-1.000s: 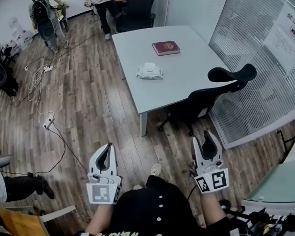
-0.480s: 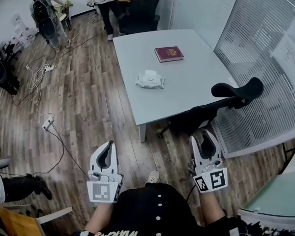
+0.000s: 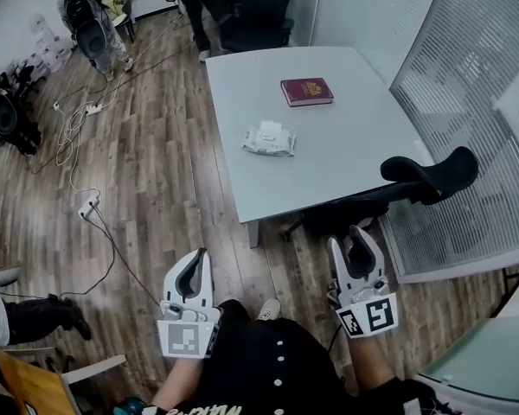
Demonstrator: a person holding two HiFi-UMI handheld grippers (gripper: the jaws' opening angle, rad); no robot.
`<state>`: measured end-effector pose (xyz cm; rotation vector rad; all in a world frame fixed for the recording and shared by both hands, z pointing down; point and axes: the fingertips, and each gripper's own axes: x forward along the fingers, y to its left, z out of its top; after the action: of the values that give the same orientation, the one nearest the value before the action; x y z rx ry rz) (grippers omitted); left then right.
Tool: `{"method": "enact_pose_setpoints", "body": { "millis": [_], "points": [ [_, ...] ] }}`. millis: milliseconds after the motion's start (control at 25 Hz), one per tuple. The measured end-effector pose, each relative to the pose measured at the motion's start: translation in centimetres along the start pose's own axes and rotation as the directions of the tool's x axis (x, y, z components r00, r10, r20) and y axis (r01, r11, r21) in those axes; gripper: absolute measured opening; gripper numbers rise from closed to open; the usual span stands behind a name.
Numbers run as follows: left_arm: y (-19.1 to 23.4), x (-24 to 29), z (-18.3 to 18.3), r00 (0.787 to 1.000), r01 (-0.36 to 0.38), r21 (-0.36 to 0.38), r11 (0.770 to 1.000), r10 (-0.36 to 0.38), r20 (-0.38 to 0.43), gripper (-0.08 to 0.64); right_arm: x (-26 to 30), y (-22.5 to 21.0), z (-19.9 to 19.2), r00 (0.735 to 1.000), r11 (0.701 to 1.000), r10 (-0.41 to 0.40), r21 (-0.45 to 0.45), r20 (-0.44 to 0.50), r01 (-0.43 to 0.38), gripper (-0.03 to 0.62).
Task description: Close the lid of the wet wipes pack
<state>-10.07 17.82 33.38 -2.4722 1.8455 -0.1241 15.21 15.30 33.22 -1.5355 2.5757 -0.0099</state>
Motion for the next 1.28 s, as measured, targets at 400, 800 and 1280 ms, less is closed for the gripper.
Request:
{"method": "enact_pose_setpoints", "body": {
  "millis": [400, 800, 1280],
  "points": [
    [1.6, 3.7, -1.8, 0.999, 0.043, -0.012, 0.999, -0.044, -0.009, 0.009, 3.4, -0.9, -1.7, 1.000, 1.000, -0.008, 0.009, -0.022, 0.008, 0.169],
    [5.0, 10.6, -0.8, 0.995, 0.100, -0.009, 0.995, -0.100, 0.026, 0.009, 9.2, -2.6, -1.2, 0.998, 0.998, -0.065, -0.008, 0.007, 0.065, 0.161],
    [10.5, 18.0, -1.3, 0.992, 0.120, -0.046, 0.992, -0.119, 0.039, 0.009, 17.6, -4.0, -1.3, 0.995, 0.995, -0.097, -0.022, 0.015, 0.097, 0.161]
  ]
}}
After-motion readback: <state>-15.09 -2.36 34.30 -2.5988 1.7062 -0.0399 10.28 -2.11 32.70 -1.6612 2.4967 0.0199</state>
